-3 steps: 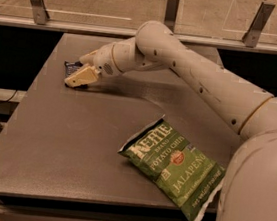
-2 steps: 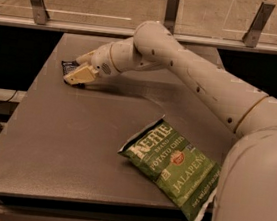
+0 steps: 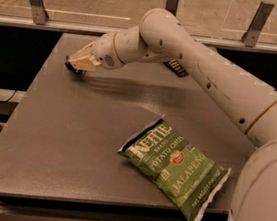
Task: Pick rxbar blueberry
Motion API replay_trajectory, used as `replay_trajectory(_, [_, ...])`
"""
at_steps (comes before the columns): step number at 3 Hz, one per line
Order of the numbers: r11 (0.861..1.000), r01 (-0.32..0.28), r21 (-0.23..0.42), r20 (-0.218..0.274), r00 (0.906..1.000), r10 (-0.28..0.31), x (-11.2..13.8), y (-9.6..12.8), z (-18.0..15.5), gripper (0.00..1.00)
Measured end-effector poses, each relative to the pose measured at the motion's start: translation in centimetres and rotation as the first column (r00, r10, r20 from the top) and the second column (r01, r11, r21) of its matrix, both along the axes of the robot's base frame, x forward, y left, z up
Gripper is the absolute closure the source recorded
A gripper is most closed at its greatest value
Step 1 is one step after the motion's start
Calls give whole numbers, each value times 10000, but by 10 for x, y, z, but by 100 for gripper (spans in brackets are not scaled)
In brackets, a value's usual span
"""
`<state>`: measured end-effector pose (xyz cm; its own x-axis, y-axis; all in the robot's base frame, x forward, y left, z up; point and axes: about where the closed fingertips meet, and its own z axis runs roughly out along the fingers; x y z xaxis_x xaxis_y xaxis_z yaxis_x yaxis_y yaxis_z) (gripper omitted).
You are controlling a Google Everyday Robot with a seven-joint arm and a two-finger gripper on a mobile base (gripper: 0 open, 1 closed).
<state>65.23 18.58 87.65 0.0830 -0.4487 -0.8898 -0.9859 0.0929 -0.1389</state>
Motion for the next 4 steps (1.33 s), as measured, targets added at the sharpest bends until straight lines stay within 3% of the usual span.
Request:
replay_trajectory(1, [9989,79,472,753,9971,-114,-10,-26,34,100])
replay_trajectory(2, [9898,22,1422,1346,9907,-215,-17,-63,56,100])
replay_trajectory(3, [9703,-379,2390,1989,9800,-107,-21,-93,71,100])
replay_trajectory(4, [9695,-506,2396,2222,9750,-40,-22,-93,72,100])
